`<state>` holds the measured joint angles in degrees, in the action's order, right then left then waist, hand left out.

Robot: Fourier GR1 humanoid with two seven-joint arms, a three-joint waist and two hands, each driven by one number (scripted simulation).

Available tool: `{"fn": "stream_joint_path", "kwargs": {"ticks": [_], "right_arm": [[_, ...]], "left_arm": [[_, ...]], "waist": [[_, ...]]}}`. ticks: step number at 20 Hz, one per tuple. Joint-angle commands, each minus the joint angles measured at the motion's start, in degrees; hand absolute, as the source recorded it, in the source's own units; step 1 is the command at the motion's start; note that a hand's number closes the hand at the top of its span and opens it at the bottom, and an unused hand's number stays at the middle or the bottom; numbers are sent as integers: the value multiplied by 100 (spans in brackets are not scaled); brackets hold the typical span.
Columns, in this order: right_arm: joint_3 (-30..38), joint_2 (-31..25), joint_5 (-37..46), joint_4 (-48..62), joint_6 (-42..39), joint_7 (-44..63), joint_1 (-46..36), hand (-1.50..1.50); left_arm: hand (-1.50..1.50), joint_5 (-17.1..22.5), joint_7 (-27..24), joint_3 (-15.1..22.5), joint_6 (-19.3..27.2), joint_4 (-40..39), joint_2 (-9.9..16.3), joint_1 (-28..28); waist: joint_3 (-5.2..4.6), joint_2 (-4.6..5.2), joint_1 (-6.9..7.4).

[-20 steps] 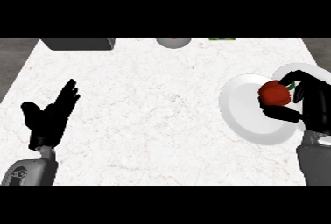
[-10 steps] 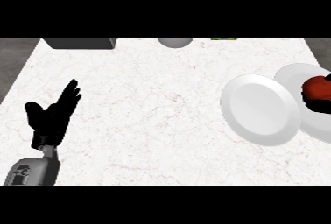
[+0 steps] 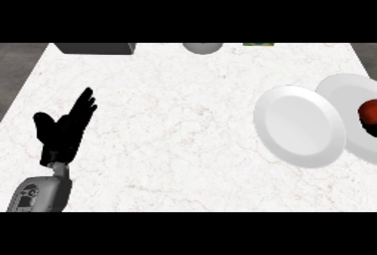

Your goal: Pick the bell pepper from the plate and place it in the plate

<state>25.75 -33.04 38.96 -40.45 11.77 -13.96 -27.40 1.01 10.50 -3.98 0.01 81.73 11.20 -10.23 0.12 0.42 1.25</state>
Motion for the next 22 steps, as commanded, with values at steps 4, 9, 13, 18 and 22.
{"fn": "stream_joint_path", "kwargs": {"ticks": [4,9,13,18,22], "right_arm": [[88,-660,-185,1616,-843,-1046,-646,-150],[502,-568,-577,1708,-268,-2272,-682,-150],[877,-223,-1277,1380,-752,-3180,-792,-150],[1242,-690,-1936,1455,-1940,-2554,-1097,-150],[1392,-729,-2345,1707,-3033,-1853,-995,-150]], "left_arm": [[0,20,-34,-119,19,-435,-40,-418],[0,-17,-85,-125,20,-287,-13,-267],[0,-117,21,-2,50,-26,-34,33],[0,111,2,-241,-241,-11,217,135],[0,57,28,-290,-85,-330,138,-172]], "waist": [[1,18,-9],[8,25,-9],[6,-27,-57],[-10,-43,-87],[-15,-50,-191]]}}
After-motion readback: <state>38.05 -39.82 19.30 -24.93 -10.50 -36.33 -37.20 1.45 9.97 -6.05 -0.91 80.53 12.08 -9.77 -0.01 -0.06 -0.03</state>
